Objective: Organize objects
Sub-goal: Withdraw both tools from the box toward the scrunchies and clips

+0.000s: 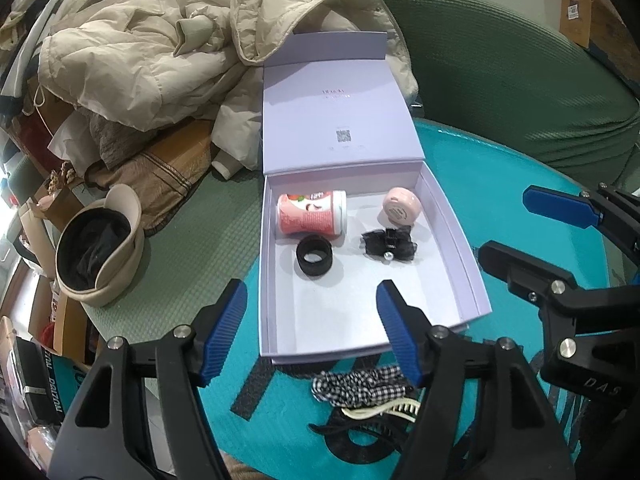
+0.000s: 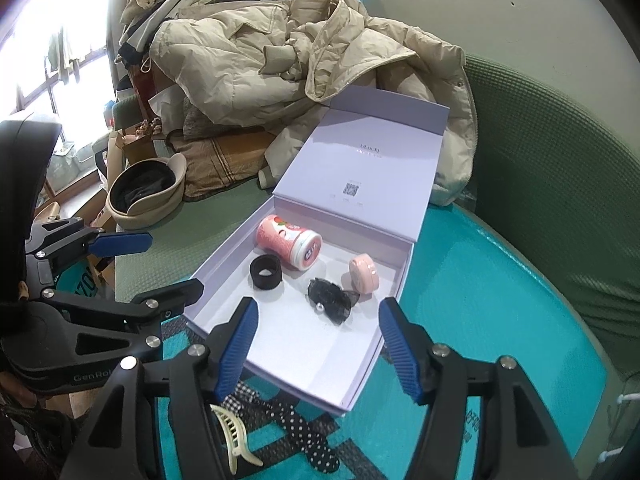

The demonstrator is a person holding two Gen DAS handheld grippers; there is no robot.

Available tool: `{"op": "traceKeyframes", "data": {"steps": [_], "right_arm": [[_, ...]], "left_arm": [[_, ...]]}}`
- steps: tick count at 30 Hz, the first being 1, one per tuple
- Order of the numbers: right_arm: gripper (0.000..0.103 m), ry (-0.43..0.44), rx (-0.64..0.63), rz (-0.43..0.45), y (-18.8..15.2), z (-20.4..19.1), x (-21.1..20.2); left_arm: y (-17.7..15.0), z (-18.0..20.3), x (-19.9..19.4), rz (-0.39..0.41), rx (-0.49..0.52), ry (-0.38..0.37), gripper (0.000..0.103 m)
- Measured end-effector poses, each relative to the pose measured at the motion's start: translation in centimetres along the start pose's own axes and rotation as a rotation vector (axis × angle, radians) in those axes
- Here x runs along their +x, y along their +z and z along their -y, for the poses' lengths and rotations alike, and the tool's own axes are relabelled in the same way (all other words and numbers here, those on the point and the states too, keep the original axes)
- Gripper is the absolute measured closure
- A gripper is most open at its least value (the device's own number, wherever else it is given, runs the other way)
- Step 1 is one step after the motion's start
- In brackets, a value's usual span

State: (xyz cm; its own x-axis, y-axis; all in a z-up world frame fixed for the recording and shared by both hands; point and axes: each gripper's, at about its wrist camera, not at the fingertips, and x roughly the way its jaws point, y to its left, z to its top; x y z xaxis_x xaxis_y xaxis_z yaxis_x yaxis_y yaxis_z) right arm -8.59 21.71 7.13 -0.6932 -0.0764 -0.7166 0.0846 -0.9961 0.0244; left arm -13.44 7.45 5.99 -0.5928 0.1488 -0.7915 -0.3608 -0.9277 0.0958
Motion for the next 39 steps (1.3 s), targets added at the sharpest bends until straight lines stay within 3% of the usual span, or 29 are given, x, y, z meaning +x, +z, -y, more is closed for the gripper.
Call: {"op": "traceKeyframes", "data": {"steps": [17, 39], "right_arm": [[0.039, 0.010, 0.019, -0.038, -4.1, -0.8, -1.1], [0.039, 0.056, 0.030, -0.111, -8.8, -1.9, 0.4]], "left_arm": [[-4.3, 1.2, -0.5, -0.041, -0.020, -0.021, 0.037], [-9.5, 1.2, 1.2, -0.120, -0.082, -0.043, 0.037]]}}
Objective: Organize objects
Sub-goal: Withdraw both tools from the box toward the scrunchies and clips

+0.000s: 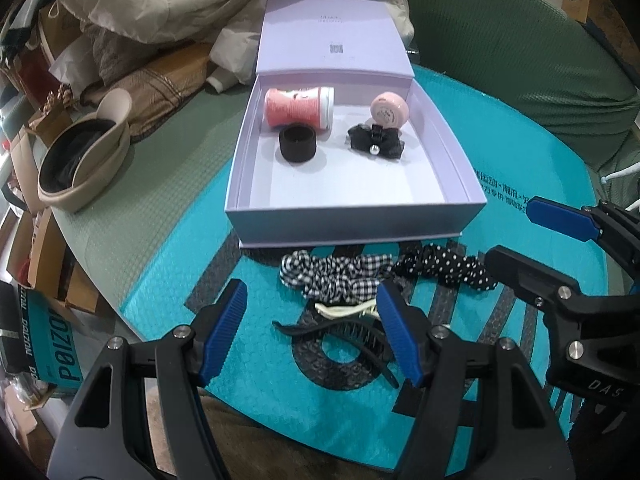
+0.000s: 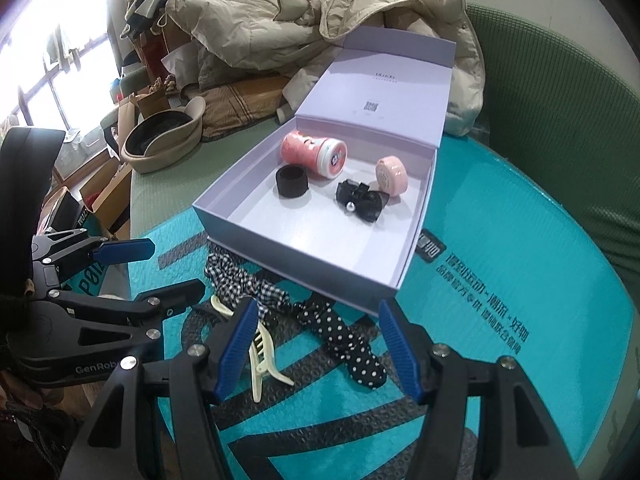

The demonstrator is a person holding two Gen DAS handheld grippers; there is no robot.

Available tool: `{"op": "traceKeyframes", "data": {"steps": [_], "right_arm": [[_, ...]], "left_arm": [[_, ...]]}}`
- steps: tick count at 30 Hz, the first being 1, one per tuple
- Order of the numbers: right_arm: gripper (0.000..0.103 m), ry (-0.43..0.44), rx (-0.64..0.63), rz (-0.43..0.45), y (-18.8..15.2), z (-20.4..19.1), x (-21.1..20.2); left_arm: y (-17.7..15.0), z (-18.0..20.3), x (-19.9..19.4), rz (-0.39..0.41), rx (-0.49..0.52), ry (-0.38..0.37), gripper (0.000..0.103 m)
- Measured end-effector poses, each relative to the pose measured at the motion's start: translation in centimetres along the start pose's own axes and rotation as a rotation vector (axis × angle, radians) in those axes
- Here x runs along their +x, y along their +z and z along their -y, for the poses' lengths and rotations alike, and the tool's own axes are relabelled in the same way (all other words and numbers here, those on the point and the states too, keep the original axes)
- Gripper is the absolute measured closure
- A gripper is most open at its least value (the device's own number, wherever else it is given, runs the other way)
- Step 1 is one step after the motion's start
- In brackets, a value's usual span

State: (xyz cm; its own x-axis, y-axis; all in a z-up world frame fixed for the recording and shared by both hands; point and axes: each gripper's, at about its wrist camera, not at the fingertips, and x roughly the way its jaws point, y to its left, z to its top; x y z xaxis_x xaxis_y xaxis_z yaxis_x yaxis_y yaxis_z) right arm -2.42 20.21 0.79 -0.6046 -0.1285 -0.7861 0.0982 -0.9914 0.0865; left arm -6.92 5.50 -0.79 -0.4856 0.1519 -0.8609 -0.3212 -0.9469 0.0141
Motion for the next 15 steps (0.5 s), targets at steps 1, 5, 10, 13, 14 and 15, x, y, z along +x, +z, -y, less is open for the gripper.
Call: {"op": "traceKeyframes", "data": {"steps": [1, 5, 10, 13, 14, 15], "right_arm": [[0.039, 0.002, 0.000, -0.002, -0.2, 0.0, 0.1], [0.039, 0.012, 0.002, -0.017, -0.8, -0.1, 0.8], [0.039, 0.023, 0.011, -0.042, -1.8, -0.1, 1.8], [0.039, 0.032, 0.012, -0.054, -2.4, -0.2, 2.3], [0.039, 0.033, 0.012, -0.058, -2.6, -0.2, 2.4], [0.039, 0.035, 0.011, -0.061, -2.8, -0.2, 2.5]], "left_arm": [[-0.2, 0.0, 0.1, -0.003, -0.004, -0.001, 0.037], [-1.0, -0.2, 0.6, -0.018, -0.019, -0.009, 0.037], [-1.9, -0.3, 1.4, -0.042, -0.033, -0.014, 0.037], [-2.5, -0.5, 1.9, -0.058, -0.051, -0.024, 0.037], [-2.6, -0.5, 2.1, -0.064, -0.054, -0.027, 0.037], [-2.8, -0.5, 2.3, -0.069, -0.056, -0.029, 0.037]]}}
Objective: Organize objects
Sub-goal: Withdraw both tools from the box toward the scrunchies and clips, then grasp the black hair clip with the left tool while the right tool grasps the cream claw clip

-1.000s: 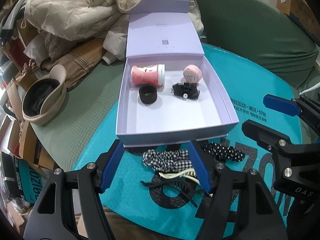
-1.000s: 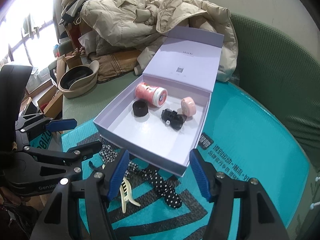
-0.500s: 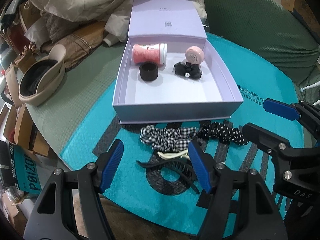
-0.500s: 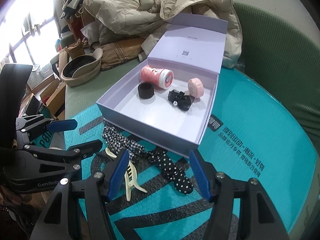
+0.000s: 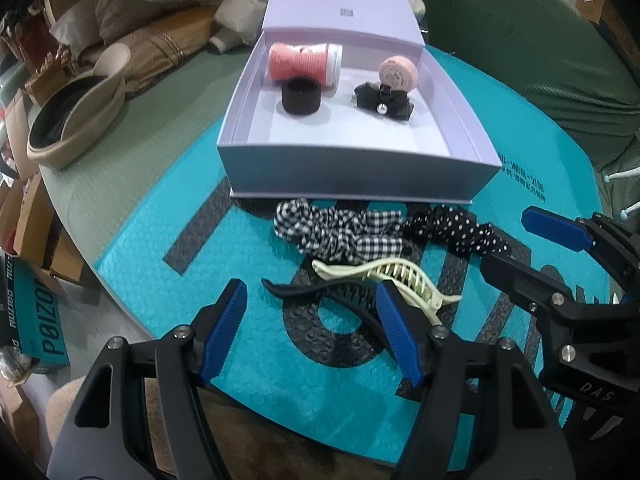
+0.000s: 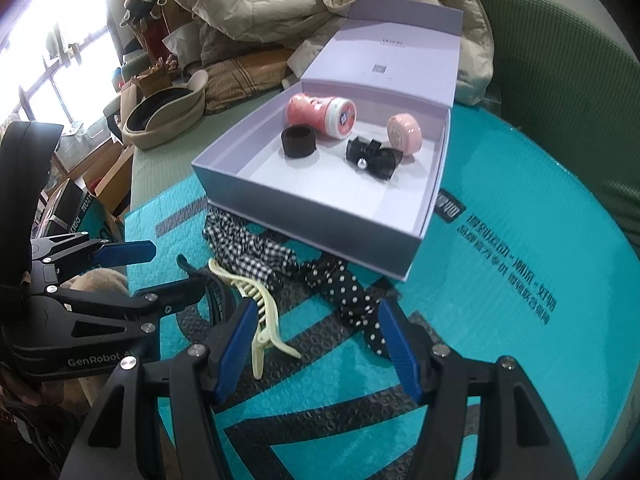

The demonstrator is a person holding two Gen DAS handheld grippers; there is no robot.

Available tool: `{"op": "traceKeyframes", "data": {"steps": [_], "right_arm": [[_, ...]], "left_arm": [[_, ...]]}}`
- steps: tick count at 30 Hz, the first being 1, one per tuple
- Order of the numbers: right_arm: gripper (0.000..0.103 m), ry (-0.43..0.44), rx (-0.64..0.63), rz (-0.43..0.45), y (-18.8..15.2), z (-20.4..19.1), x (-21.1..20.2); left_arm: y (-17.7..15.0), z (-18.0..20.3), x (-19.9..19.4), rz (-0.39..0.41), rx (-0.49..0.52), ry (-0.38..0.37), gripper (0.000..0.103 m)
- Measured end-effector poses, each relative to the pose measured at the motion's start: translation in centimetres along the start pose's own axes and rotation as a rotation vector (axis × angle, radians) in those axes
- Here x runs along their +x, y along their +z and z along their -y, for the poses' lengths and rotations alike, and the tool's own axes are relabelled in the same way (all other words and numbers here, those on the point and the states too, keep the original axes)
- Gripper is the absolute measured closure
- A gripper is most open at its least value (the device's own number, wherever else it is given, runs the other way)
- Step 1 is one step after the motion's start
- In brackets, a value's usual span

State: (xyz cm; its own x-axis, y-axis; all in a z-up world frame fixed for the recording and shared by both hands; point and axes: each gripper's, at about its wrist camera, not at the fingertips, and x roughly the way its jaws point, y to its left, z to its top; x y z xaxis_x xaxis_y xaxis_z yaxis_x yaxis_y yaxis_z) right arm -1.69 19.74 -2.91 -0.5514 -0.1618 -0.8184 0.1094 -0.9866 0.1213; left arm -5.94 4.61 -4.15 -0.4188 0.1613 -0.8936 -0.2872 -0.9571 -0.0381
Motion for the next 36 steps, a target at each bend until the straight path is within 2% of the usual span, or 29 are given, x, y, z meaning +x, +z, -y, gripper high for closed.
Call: {"op": "traceKeyframes", "data": {"steps": [11, 18, 31, 32, 34, 36], "right_arm": [[0.040, 0.055, -0.021, -0.029, -1.9, 0.0, 0.7], [0.045, 0.108, -0.044, -0.059, -2.8, -0.1, 1.6], [0.049, 0.180, -0.085, -0.086, -2.6, -0.6, 3.6], [0.050, 0.181, -0.089, -0.089, -2.5, -0.6, 3.8], [0.062, 0.184, -0.092, -0.089, -2.5, -0.7, 4.1], [0.069, 0.187, -0.085, -0.088, -2.4, -0.5, 4.1]], "left_arm": [[-1.5, 0.7, 0.8, -0.019, 0.016, -0.041, 0.037], [-1.8, 1.1, 1.5, -0.038, 0.021, -0.078, 0.037], [-1.6, 1.4, 1.9, -0.037, 0.053, -0.065, 0.037], [-1.5, 1.4, 1.9, -0.037, 0.054, -0.060, 0.037], [-1.5, 1.3, 1.9, -0.034, 0.058, -0.052, 0.037], [-1.5, 1.1, 1.9, -0.030, 0.057, -0.044, 0.037]]}}
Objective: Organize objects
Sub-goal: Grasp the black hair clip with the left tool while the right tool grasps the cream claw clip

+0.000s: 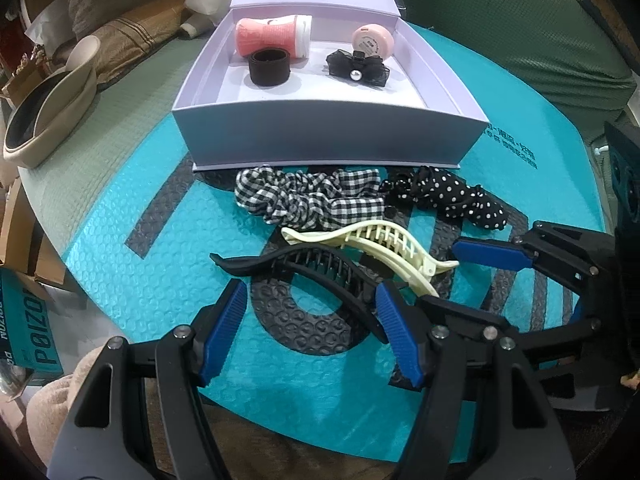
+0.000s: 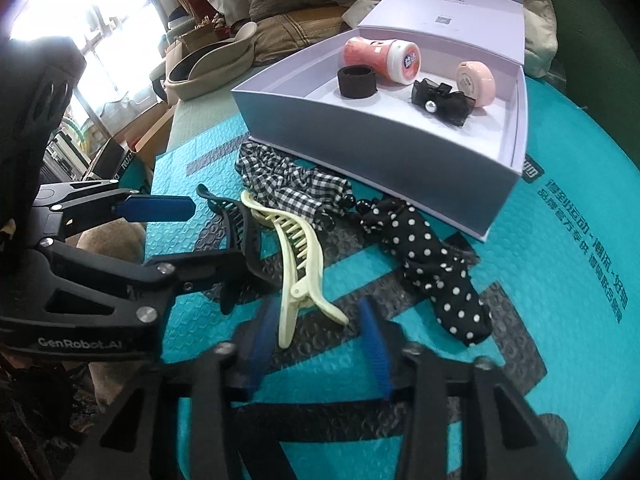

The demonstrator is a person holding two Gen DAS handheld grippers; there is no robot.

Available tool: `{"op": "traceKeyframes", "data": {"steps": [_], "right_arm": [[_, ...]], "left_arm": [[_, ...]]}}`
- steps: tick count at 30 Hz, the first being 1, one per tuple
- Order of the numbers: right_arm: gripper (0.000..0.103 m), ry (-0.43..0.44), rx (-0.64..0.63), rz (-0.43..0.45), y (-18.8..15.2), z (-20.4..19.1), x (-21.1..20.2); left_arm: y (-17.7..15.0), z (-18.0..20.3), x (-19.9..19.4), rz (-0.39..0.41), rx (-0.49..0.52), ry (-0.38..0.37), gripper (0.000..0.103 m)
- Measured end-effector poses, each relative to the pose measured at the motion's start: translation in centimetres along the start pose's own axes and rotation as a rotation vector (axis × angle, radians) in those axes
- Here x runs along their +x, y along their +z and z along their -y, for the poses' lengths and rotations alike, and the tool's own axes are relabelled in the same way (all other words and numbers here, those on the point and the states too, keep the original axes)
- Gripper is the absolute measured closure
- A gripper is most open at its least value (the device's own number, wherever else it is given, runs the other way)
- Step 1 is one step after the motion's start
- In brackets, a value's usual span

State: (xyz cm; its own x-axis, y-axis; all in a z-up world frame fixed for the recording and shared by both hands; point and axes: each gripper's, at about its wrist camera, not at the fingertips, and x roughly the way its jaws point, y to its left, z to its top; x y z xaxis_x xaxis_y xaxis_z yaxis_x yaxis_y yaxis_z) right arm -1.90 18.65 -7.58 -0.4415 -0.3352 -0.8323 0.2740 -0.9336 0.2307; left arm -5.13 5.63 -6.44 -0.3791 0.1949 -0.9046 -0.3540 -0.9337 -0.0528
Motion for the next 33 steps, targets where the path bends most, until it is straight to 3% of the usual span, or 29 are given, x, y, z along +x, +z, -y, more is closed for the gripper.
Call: {"op": "traceKeyframes", "data": {"steps": [10, 23, 28, 31, 33], "right_arm": [[0.069, -0.065, 0.033, -0.028, -0.9, 0.9, -1.1], [0.068, -0.094, 0.064, -0.048, -1.8, 1.9, -1.9], [0.052, -0.087, 0.058, -0.037, -1.3, 1.7, -1.6], [0.050, -0.091, 0.045, -0.027, -0.8, 1.5, -1.4], [0.050, -0.091, 0.041, -0.030, -0.6, 1.3, -1.1]], "left_arm": [[0.3, 0.5, 0.0, -0.001, -0.013, -0.042, 0.037], [1.0, 1.5, 2.0, -0.034, -0.030, -0.028, 0.037], [1.0, 1.0, 2.2, -0.022, -0.040, -0.017, 0.037], [1.0, 0.6, 2.1, -0.011, -0.050, -0.031, 0.038], [0.9, 0.4, 2.0, -0.004, -0.051, -0.028, 0.045]]}}
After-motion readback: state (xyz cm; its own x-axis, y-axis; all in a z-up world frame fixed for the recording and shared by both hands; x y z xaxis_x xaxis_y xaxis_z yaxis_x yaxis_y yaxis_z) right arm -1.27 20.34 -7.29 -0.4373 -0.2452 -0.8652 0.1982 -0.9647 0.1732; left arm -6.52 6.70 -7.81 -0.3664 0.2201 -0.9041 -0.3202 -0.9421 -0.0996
